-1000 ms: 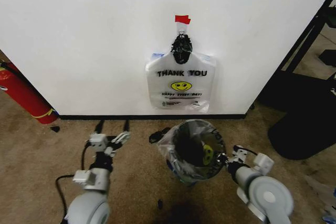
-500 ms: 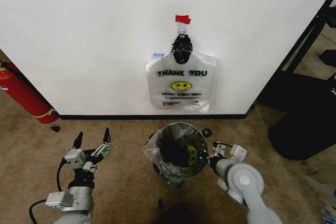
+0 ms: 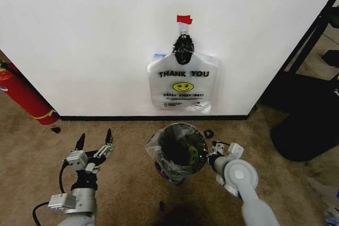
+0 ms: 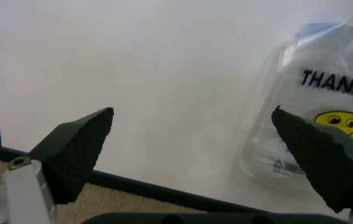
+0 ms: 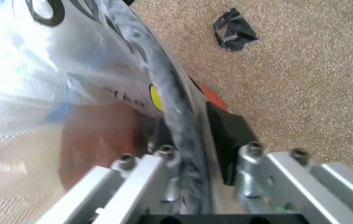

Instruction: Pick up the garbage bag from the wall and place it over the trash bin.

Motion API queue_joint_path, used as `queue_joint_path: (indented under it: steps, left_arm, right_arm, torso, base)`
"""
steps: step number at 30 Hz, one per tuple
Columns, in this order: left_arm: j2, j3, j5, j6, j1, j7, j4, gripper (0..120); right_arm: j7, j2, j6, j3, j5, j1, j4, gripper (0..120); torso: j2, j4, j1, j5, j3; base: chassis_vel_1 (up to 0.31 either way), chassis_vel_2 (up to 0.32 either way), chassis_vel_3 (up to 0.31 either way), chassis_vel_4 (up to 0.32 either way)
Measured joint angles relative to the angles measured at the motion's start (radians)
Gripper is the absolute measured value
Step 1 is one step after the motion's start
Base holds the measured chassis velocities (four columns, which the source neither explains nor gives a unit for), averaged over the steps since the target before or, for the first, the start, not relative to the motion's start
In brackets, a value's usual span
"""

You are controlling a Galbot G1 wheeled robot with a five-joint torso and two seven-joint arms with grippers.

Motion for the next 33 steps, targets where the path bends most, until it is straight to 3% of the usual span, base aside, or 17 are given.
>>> queue_joint_path:
  steps: [3, 12, 17, 21, 26, 29, 33]
  left_arm:
    - [-0.008, 0.002, -0.001, 0.001, 0.006, -0.001, -0.004, 100]
    - [-0.001, -0.006, -0.007, 0.003, 0.013, -0.003, -0.019, 100]
    - [-0.006, 0.003, -0.003, 0.012, 0.009, -0.005, -0.028, 100]
    - [-0.010, 0.007, 0.003, 0.014, 0.009, -0.008, -0.033, 100]
    - [-0.011, 0.006, 0.020, 0.015, 0.005, -0.014, -0.034, 100]
    - [-0.011, 0.008, 0.037, 0.022, -0.002, -0.013, -0.034, 100]
    - [-0.014, 0.044, 0.080, 0.032, -0.015, -0.008, -0.036, 100]
  right_arm:
    - [-0.015, 0.002, 0.000, 0.004, -0.003, -0.001, -0.010, 29]
    - [-0.069, 0.009, 0.009, 0.008, -0.018, -0.023, 0.016, 57]
    - [-0.159, 0.004, 0.052, 0.022, -0.039, -0.045, 0.014, 79]
    - [-0.211, -0.001, 0.084, 0.025, -0.073, -0.059, 0.026, 90]
    - [-0.308, -0.005, 0.179, 0.024, -0.236, -0.102, 0.064, 99]
    - [-0.401, -0.003, 0.323, 0.053, -0.434, -0.172, 0.130, 100]
    - [-0.439, 0.017, 0.454, 0.110, -0.575, -0.298, 0.279, 100]
  torso:
    - [0.000, -0.0001, 0.000, 0.0001, 0.000]
    - [0.000, -0.0002, 0.000, 0.0000, 0.000]
    - [0.000, -0.0002, 0.000, 0.0000, 0.000]
    - [0.000, -0.0001, 0.000, 0.0001, 0.000]
    - [0.000, 0.0000, 0.000, 0.0001, 0.000]
    - [0.000, 0.0000, 0.000, 0.0001, 0.000]
    - [0.000, -0.0002, 0.000, 0.0002, 0.000]
  base:
    - [0.000, 0.000, 0.000, 0.000]
    - [0.000, 0.000, 0.000, 0.000]
    - [0.000, 0.000, 0.000, 0.000]
    - [0.000, 0.000, 0.000, 0.000]
    - [0.000, 0.000, 0.000, 0.000]
    - [0.000, 0.000, 0.000, 0.000]
    - [0.000, 0.000, 0.000, 0.000]
